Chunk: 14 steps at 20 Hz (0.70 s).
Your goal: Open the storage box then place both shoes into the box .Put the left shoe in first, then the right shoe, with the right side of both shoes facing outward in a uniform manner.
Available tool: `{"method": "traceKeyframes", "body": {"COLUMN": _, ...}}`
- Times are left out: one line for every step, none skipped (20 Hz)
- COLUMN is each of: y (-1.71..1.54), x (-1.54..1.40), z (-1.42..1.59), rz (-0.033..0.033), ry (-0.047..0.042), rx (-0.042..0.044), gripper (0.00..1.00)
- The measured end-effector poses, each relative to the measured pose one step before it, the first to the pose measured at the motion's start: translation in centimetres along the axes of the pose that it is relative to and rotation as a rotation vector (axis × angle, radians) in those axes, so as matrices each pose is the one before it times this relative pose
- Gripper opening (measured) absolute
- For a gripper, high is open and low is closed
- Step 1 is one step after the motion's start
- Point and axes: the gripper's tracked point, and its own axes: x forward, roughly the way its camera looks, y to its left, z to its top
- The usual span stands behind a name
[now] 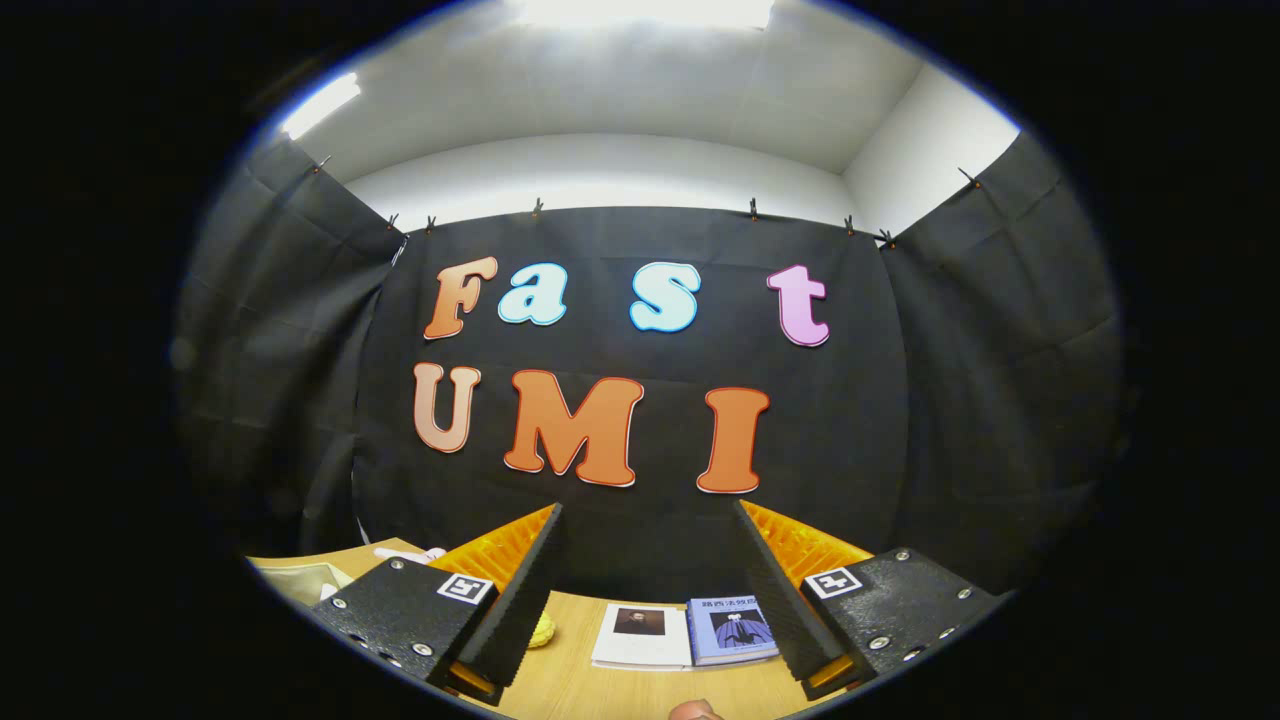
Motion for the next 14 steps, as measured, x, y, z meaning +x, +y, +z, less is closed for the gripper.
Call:
{"method": "traceKeyframes", "body": {"y": -0.519, "x": -0.330, "z": 0.078, "rz": -0.00349, "ry": -0.00403, "rx": -0.00434, "gripper": 0.97}}
{"method": "traceKeyframes", "body": {"y": -0.252, "x": -0.177, "z": 0.054, "rz": -0.00192, "ry": -0.00042, "rx": 0.00002, "gripper": 0.97}}
{"method": "traceKeyframes", "body": {"y": -0.119, "x": -0.165, "z": -0.015, "rz": -0.00402, "ry": 0.00561, "rx": 0.00132, "gripper": 0.97}}
{"method": "traceKeyframes", "body": {"y": -0.268, "x": -0.277, "z": -0.156, "rz": -0.00534, "ry": 0.00521, "rx": 0.00313, "gripper": 0.97}}
{"method": "traceKeyframes", "body": {"y": -0.205, "x": -0.062, "z": 0.008, "rz": -0.00513, "ry": 0.00040, "rx": 0.00284, "gripper": 0.98}}
{"method": "traceKeyframes", "body": {"y": -0.320, "x": -0.087, "z": 0.046, "rz": -0.00477, "ry": -0.00023, "rx": 0.00239, "gripper": 0.98}}
{"method": "traceKeyframes", "body": {"y": -0.181, "x": -0.014, "z": -0.097, "rz": -0.00034, "ry": -0.00445, "rx": 0.00617, "gripper": 0.98}}
{"method": "traceKeyframes", "body": {"y": 0.037, "x": -0.149, "z": -0.037, "rz": 0.00652, "ry": -0.01037, "rx": 0.01044, "gripper": 0.98}}
{"method": "traceKeyframes", "body": {"y": -0.080, "x": 0.046, "z": -0.199, "rz": -0.00029, "ry": -0.00343, "rx": 0.00748, "gripper": 0.98}}
{"method": "traceKeyframes", "body": {"y": -0.126, "x": -0.054, "z": -0.506, "rz": -0.00633, "ry": 0.00649, "rx": 0.00306, "gripper": 0.98}}
{"method": "traceKeyframes", "body": {"y": -0.031, "x": 0.063, "z": -0.661, "rz": 0.00065, "ry": 0.00889, "rx": -0.00142, "gripper": 0.98}}
{"method": "traceKeyframes", "body": {"y": 0.142, "x": 0.048, "z": -0.359, "rz": 0.00014, "ry": 0.00757, "rx": -0.00295, "gripper": 0.98}}
{"method": "traceKeyframes", "body": {"y": 0.039, "x": 0.099, "z": -0.305, "rz": -0.00045, "ry": 0.00646, "rx": -0.00067, "gripper": 0.98}}
{"method": "traceKeyframes", "body": {"y": 0.077, "x": -0.019, "z": 0.023, "rz": -0.00013, "ry": 0.00178, "rx": 0.00132, "gripper": 0.98}}
